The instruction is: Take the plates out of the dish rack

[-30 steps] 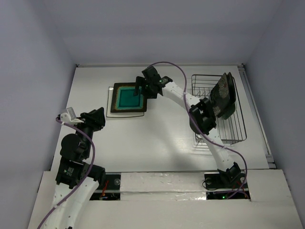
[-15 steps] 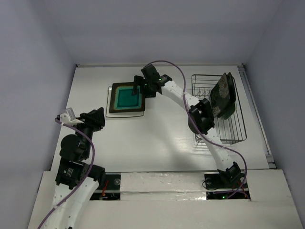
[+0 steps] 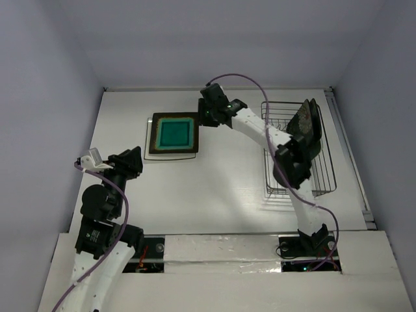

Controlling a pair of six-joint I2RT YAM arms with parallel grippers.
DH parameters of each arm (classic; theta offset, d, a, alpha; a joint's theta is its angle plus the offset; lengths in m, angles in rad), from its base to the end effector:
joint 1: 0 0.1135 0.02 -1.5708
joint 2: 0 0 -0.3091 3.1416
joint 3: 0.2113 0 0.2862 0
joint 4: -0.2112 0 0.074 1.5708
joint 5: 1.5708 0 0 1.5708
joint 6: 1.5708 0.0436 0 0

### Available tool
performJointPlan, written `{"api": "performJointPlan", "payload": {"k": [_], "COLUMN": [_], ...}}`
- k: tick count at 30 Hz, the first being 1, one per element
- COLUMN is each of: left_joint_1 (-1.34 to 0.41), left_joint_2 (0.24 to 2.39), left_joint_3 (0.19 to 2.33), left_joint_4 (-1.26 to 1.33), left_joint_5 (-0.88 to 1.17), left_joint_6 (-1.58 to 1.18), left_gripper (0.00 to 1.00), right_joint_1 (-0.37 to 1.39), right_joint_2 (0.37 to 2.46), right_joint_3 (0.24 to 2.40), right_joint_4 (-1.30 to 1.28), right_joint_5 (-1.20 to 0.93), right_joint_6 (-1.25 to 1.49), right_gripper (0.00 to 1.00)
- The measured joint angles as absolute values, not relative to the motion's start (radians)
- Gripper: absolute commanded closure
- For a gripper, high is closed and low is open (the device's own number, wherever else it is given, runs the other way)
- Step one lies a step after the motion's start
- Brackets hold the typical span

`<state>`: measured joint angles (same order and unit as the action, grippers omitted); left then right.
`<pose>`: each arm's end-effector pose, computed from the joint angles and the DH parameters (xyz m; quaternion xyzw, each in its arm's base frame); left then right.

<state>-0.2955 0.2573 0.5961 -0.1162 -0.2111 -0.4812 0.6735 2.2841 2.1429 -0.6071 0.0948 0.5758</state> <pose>0.0780 -0.0142 0.3675 -0.1395 0.6104 -0.2333 0.7440 0.4667 0.3671 0.2874 -0.0258 0.9154 0.1983 0.3493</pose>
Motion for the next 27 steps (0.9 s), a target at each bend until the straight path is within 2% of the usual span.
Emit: {"api": "performJointPlan", "payload": {"k": [1, 5, 6, 8, 9, 10, 12, 13, 16, 19, 24, 27], "left_joint_1": [-0.296, -0.295, -0.295, -0.295, -0.297, -0.300, -0.305, -0.307, -0.307, -0.307, -0.314, -0.328], "left_joint_2": [0.255, 0.261, 0.265, 0.272, 0.274, 0.273, 0.272, 0.272, 0.275, 0.293, 0.315, 0.307], "left_joint_3": [0.596, 0.596, 0.596, 0.596, 0.596, 0.595, 0.595, 0.595, 0.595, 0.595, 0.595, 0.595], "left_joint_4": [-0.115, -0.113, -0.112, -0.110, -0.110, -0.110, -0.109, -0.110, -0.113, -0.113, -0.122, -0.123], "left_joint_5": [-0.211, -0.212, -0.212, -0.211, -0.211, -0.212, -0.211, -0.211, -0.211, -0.212, -0.212, -0.211], "left_joint_6": [-0.481, -0.481, -0.481, -0.482, -0.483, -0.486, -0.482, -0.482, -0.481, -0.479, -0.479, -0.478], "left_gripper": [0.61, 0.63, 0.69, 0.76, 0.86, 0.91, 1.00, 1.00, 0.97, 0.87, 0.69, 0.65], "right_joint_1": [0.673, 0.640, 0.616, 0.550, 0.505, 0.461, 0.365, 0.323, 0.243, 0.172, 0.116, 0.117], "right_joint_2": [2.215, 1.833, 1.737, 1.575, 1.498, 1.435, 1.314, 1.264, 1.179, 1.176, 1.285, 1.358], "right_joint_3": [2.075, 1.740, 1.687, 1.624, 1.596, 1.573, 1.522, 1.501, 1.480, 1.478, 1.478, 1.485], "right_joint_4": [-0.601, -0.546, -0.550, -0.552, -0.556, -0.567, -0.594, -0.626, -0.733, -0.809, -0.875, -0.909], "right_joint_5": [0.119, 0.229, 0.252, 0.301, 0.329, 0.348, 0.389, 0.402, 0.422, 0.410, 0.368, 0.362], "right_joint_6": [0.572, 0.528, 0.513, 0.484, 0.469, 0.458, 0.433, 0.422, 0.391, 0.358, 0.320, 0.307], "right_gripper": [1.00, 1.00, 1.00, 1.00, 1.00, 1.00, 0.91, 0.77, 0.55, 0.51, 0.50, 0.51]}}
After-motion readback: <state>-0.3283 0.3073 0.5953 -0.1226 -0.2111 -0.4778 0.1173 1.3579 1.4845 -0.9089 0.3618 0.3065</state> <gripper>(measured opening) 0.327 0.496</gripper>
